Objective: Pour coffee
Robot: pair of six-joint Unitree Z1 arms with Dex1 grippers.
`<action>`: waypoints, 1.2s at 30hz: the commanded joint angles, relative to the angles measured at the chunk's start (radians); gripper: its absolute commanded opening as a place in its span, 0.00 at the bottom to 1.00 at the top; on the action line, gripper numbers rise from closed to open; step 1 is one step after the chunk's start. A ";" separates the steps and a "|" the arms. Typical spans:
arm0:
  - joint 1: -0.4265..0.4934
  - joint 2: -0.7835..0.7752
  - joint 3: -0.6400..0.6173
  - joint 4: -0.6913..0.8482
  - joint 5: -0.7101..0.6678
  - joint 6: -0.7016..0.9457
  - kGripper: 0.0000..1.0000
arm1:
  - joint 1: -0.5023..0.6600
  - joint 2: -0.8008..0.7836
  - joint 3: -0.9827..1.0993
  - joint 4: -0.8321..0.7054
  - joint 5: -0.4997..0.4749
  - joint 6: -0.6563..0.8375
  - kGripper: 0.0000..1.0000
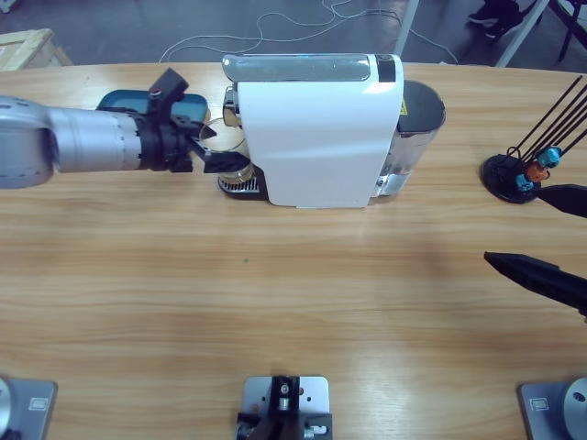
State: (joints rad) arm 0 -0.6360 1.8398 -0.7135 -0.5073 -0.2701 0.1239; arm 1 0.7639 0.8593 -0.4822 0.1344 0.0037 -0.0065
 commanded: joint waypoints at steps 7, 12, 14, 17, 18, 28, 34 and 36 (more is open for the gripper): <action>-0.003 0.093 -0.030 -0.044 0.003 0.011 0.32 | 0.009 0.037 0.009 0.016 0.021 -0.012 1.00; -0.004 0.102 -0.025 -0.045 -0.009 0.013 0.00 | 0.009 0.038 0.008 0.018 0.020 -0.012 1.00; -0.004 0.103 -0.019 -0.045 -0.008 0.013 0.00 | 0.009 0.038 0.008 0.018 0.020 -0.012 1.00; 0.010 0.072 0.020 -0.051 0.023 0.009 0.00 | 0.008 0.038 0.008 0.018 0.020 -0.012 1.00; 0.020 0.048 0.042 -0.050 0.066 0.006 0.00 | 0.009 0.038 0.008 0.018 0.020 -0.012 1.00; 0.208 -0.150 0.098 -0.042 0.261 0.000 0.00 | 0.009 0.041 0.008 0.018 0.021 -0.012 1.00; 0.302 -0.053 0.033 -0.058 0.258 -0.007 0.00 | 0.009 0.041 0.008 0.018 0.021 -0.012 1.00; 0.323 0.000 0.010 -0.060 0.255 -0.019 0.00 | 0.008 0.042 0.008 0.018 0.021 -0.012 1.00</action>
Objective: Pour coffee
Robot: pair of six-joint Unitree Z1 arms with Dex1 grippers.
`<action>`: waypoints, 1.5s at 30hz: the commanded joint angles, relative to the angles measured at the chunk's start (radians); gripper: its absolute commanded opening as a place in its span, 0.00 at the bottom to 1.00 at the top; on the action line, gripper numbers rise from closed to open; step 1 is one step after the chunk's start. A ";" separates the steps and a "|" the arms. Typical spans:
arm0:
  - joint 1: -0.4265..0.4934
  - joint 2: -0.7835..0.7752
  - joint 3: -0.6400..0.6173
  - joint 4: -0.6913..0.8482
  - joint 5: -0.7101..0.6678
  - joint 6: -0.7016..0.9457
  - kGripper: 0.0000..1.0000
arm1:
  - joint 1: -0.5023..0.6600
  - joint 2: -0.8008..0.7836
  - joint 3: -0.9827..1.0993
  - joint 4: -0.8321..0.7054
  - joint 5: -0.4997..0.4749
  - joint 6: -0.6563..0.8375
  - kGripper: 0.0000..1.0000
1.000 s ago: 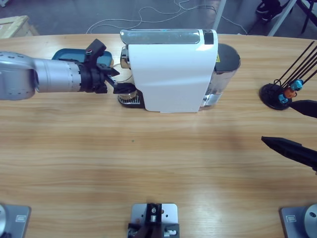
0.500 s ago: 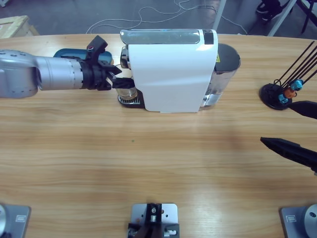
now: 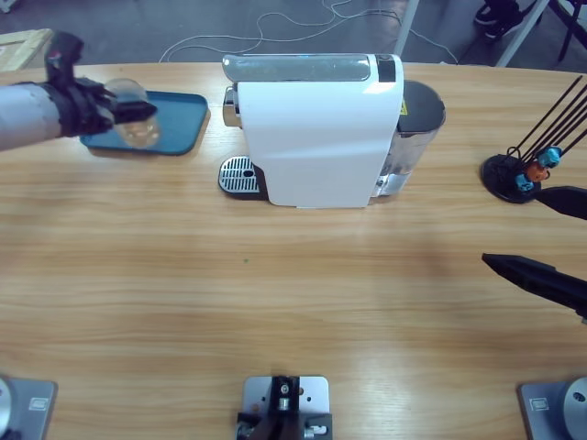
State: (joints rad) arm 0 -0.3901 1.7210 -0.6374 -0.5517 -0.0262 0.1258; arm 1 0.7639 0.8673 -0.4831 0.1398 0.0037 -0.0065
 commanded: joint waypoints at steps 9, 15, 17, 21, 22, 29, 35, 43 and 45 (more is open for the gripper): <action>0.088 0.267 -0.143 0.007 0.010 -0.035 0.00 | 0.009 0.038 0.008 0.012 0.021 -0.012 1.00; 0.091 0.310 -0.153 -0.002 0.009 -0.038 0.01 | 0.009 0.037 0.008 0.014 0.020 -0.012 1.00; 0.091 0.308 -0.150 -0.001 0.012 -0.056 0.67 | 0.009 0.036 0.008 0.014 0.021 -0.012 1.00; 0.091 0.273 -0.119 0.008 0.029 -0.060 0.98 | 0.009 0.039 0.008 0.014 0.021 -0.013 1.00; 0.091 0.266 -0.115 0.010 0.043 -0.060 0.99 | 0.009 0.038 0.008 0.015 0.021 -0.013 1.00; 0.100 0.150 -0.045 0.009 0.123 -0.076 0.99 | 0.009 0.040 0.007 0.017 0.021 -0.013 1.00; 0.117 -0.315 -0.025 0.241 0.220 -0.063 0.99 | 0.008 0.052 0.003 0.020 0.018 -0.013 1.00; -0.161 -0.760 0.130 0.465 -0.089 -0.139 0.99 | 0.009 0.060 0.001 0.023 0.021 -0.013 1.00; -0.205 -0.753 0.182 0.453 -0.220 -0.147 0.99 | 0.008 0.065 0.000 0.023 0.022 -0.013 1.00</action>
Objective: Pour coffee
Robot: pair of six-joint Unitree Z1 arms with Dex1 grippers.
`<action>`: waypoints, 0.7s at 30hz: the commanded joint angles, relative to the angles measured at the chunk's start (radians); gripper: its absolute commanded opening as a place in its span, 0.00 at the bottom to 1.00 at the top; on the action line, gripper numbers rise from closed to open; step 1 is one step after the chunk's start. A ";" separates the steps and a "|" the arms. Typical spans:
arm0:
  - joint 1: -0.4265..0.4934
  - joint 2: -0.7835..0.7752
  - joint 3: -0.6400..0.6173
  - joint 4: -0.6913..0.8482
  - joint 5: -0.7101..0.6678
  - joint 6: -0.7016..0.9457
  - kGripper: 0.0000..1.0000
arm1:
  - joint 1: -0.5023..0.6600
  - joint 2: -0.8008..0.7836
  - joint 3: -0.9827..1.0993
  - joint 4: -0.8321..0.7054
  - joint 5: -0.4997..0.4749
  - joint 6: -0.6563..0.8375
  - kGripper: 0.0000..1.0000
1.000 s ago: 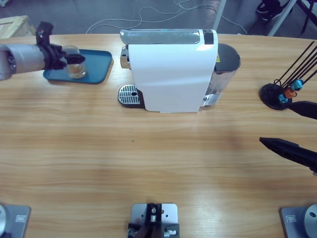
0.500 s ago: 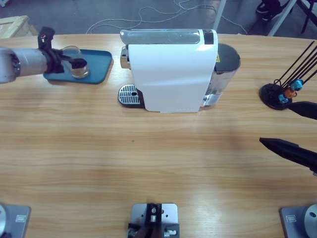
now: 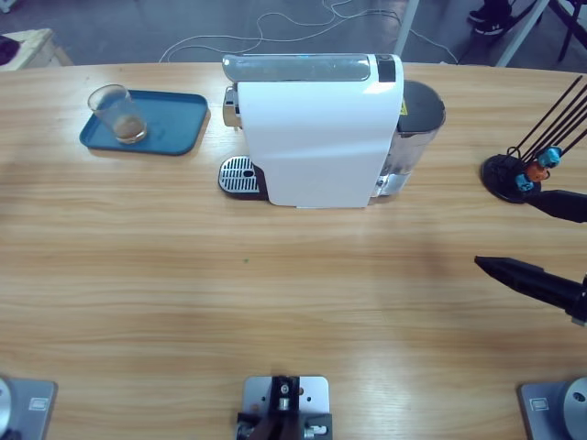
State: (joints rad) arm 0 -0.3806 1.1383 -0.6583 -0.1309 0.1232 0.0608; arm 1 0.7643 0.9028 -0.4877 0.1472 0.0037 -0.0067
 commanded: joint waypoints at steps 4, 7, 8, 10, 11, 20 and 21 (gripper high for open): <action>-0.221 -0.145 0.271 0.031 -0.463 -0.044 0.99 | 0.009 0.039 0.003 0.016 0.021 -0.013 1.00; -0.221 -0.113 0.279 0.016 -0.464 -0.029 0.99 | 0.008 0.044 0.003 0.016 0.022 -0.013 1.00; -0.221 -0.100 0.283 0.015 -0.464 -0.029 0.99 | 0.009 0.045 0.003 0.015 0.023 -0.013 1.00; -0.221 -0.088 0.284 0.013 -0.468 -0.024 0.99 | 0.009 0.043 0.003 0.015 0.024 -0.013 1.00; -0.221 -0.087 0.284 0.013 -0.468 -0.020 0.99 | 0.009 0.042 0.003 0.015 0.024 -0.013 1.00; -0.221 -0.057 0.281 0.012 -0.464 -0.010 0.99 | 0.008 0.042 0.004 0.015 0.029 -0.013 1.00; -0.221 -0.057 0.281 0.012 -0.462 -0.010 0.99 | 0.008 0.042 0.004 0.015 0.029 -0.013 1.00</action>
State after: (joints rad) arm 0 -0.5922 1.0450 -0.4074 -0.1119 -0.3239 0.0360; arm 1 0.7649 0.9149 -0.4899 0.1475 0.0163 -0.0068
